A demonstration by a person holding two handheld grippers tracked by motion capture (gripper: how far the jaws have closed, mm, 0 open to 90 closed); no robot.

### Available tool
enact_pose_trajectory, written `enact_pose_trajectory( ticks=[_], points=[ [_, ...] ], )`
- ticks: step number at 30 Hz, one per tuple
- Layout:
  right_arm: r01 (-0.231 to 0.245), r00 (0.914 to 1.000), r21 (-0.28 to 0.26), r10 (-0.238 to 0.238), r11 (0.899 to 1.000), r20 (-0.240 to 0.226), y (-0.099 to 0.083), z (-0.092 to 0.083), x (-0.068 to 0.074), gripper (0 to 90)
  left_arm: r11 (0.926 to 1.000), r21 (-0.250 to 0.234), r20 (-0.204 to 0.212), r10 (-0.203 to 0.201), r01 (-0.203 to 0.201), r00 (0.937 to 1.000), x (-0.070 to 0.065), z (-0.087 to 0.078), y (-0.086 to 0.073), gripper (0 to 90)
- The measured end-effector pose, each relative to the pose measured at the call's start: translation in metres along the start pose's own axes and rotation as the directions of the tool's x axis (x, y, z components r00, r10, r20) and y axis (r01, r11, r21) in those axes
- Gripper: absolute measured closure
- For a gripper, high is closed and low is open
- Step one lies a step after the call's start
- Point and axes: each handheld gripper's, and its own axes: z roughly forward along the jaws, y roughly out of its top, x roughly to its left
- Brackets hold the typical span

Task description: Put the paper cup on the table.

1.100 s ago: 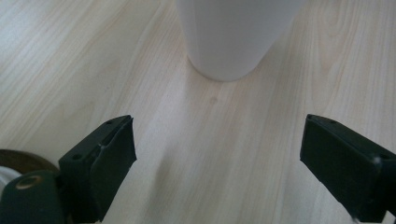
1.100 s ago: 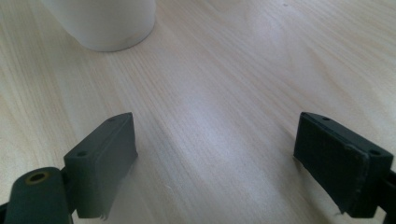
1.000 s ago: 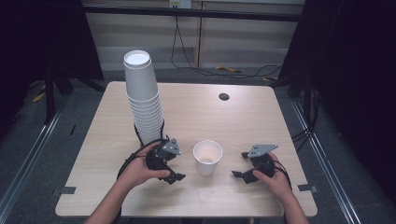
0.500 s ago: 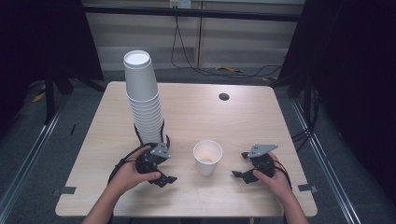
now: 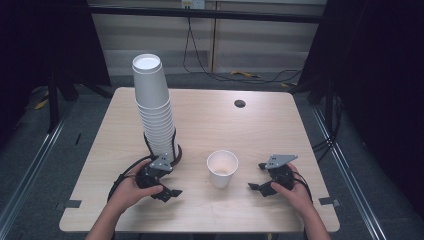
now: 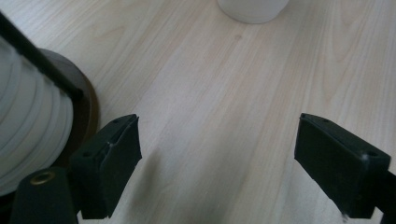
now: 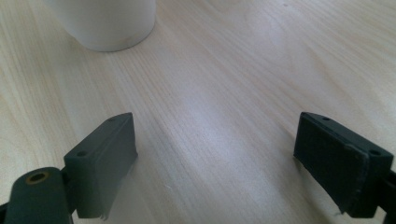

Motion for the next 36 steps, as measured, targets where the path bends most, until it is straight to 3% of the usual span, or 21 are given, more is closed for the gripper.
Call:
enact_pose_trajectory(
  ticks=[8,17,20,24,28,36],
  points=[
    [-0.002,1.0000,0.000,0.002,1.000,0.000,0.000,0.000,0.000,12.4,0.9996,-0.001,-0.007,-0.028,0.028,0.9996,0.002,0.000,-0.016,14.9],
    [-0.002,1.0000,0.000,0.002,1.000,0.000,0.000,0.000,0.000,12.4,0.9999,0.004,-0.032,-0.015,0.015,0.9994,0.005,0.003,-0.029,15.0],
    [0.000,1.0000,0.000,0.000,1.000,0.000,0.000,0.000,0.000,12.4,0.9995,-0.025,-0.040,-0.022,0.021,0.9989,0.004,0.004,-0.033,14.8],
    [0.001,1.0000,0.000,-0.001,1.000,0.000,0.000,0.000,0.000,12.4,0.9992,-0.038,-0.061,0.012,-0.014,0.9981,0.003,0.004,-0.037,14.4],
    [-0.001,1.0000,0.000,0.001,1.000,0.000,0.000,0.000,0.000,12.4,0.9937,-0.111,-0.067,0.000,-0.007,0.9978,0.003,0.004,-0.046,13.5],
    [-0.001,1.0000,0.000,0.001,1.000,0.001,0.000,0.000,0.000,12.3,0.9940,-0.110,-0.068,0.000,-0.007,0.9977,0.002,0.004,-0.047,14.0]
  ],
)
